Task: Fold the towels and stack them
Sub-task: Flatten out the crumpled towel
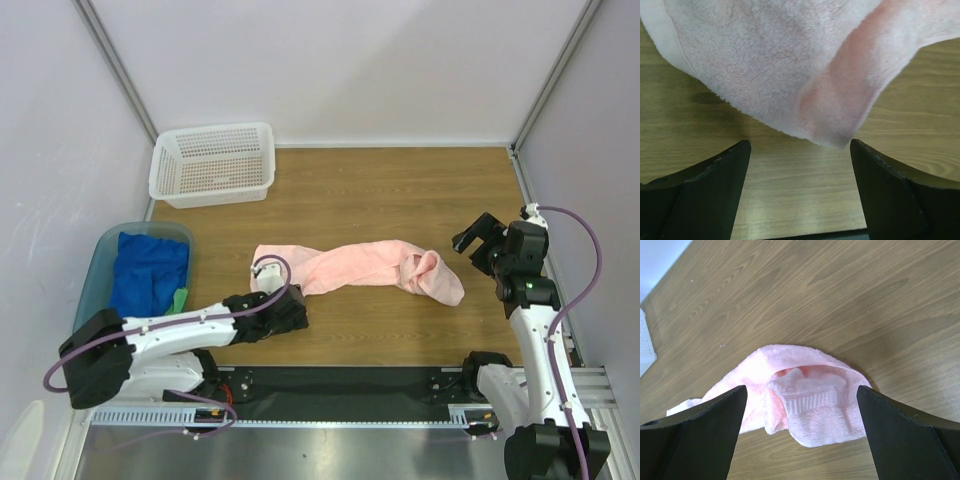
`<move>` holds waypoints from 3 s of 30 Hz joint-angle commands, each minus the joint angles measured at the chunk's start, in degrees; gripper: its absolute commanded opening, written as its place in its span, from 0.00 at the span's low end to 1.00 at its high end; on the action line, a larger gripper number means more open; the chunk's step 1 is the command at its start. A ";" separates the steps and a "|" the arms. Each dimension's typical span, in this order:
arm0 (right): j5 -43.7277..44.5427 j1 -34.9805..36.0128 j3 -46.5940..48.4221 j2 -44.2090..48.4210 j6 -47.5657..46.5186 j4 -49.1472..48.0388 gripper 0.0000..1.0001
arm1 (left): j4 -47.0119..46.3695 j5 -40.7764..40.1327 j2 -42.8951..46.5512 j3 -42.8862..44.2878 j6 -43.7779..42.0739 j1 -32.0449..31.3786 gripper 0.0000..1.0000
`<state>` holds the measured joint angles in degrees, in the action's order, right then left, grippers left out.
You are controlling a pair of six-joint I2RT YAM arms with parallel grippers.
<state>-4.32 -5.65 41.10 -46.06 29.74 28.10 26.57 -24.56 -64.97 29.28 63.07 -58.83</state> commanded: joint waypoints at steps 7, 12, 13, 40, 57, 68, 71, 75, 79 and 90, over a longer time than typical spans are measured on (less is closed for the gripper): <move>0.45 -0.24 -0.32 2.47 -1.35 1.08 1.00 | -3.36 -6.20 -6.75 3.59 2.94 -0.76 0.76; 0.71 -0.24 -0.50 1.86 -1.35 1.08 1.00 | -4.16 -7.96 -8.33 4.29 2.32 -0.76 0.42; 0.80 -0.15 -0.50 1.68 -1.35 1.08 1.00 | -3.55 -8.22 -8.68 4.73 2.32 -0.76 0.35; -6.67 3.62 -5.60 8.97 -1.87 3.28 0.79 | 26.26 -25.55 2.29 26.63 -15.07 7.49 0.00; 3.42 34.98 -13.33 6.78 25.09 -5.23 0.80 | 11.15 -20.71 7.14 18.45 -16.13 20.33 0.00; 15.30 49.41 -12.98 -6.30 35.56 -14.21 0.84 | 8.06 -17.46 7.14 15.72 -16.92 20.33 0.00; 17.67 50.30 -12.98 -8.16 37.06 -15.53 0.82 | 7.89 -17.72 7.75 15.20 -17.19 20.33 0.00; 24.95 50.39 -12.80 -9.13 36.27 -16.84 0.74 | 7.71 -17.90 9.07 14.67 -17.54 20.33 0.00; 30.15 50.30 -11.57 -10.88 33.81 -16.59 0.64 | 7.45 -18.16 10.30 13.97 -17.63 20.33 0.00; 31.03 47.93 -7.71 -19.59 29.33 -16.06 0.24 | 6.65 -18.33 10.04 13.70 -17.98 20.33 0.00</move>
<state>23.33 43.11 30.33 -64.47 60.49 13.17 34.94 -42.24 -55.42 43.05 45.98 -38.96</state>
